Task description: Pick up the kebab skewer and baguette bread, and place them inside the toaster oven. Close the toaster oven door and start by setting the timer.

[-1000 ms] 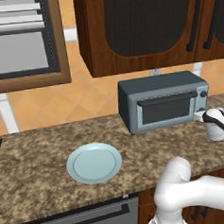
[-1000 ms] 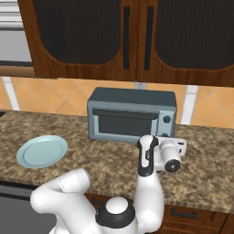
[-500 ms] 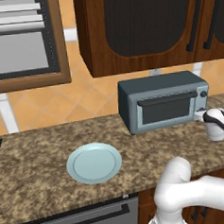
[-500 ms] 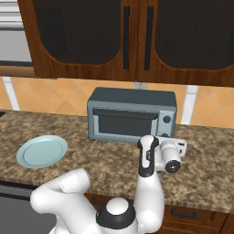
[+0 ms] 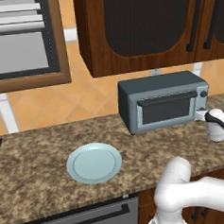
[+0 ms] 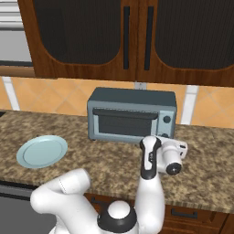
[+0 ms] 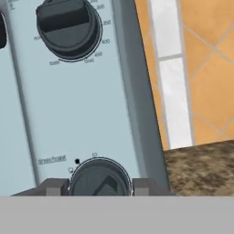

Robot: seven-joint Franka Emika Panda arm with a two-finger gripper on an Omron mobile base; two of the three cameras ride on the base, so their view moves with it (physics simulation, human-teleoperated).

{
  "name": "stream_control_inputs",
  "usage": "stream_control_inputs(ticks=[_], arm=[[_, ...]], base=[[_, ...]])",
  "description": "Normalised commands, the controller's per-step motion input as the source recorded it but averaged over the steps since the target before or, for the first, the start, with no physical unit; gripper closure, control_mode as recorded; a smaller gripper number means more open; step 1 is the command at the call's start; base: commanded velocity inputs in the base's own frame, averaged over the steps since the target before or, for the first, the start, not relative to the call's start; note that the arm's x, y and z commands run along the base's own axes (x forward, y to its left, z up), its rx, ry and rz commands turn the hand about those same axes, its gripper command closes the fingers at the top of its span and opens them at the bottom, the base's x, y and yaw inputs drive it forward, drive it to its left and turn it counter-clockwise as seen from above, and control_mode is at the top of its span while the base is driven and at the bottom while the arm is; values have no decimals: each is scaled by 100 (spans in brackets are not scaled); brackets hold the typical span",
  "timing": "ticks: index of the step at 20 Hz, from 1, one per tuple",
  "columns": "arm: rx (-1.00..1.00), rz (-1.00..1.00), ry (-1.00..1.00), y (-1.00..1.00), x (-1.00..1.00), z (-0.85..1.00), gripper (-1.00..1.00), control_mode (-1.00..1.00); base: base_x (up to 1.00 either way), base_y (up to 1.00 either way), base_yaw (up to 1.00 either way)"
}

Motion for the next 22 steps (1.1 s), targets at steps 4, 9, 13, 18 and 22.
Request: stream_control_inputs(ticks=[4,9,13,18,22], arm=[[22,0,-4,-18,0,0,100,-100],[23,0,-1,-17,0,0,100,-100],[23,0,0,-16,0,0,100,-100],[22,0,0,-14,0,0,100,-100],[22,0,0,-14,0,0,100,-100]], base=[[0,0,0],[0,0,0],[0,0,0],[0,0,0],[0,0,0]])
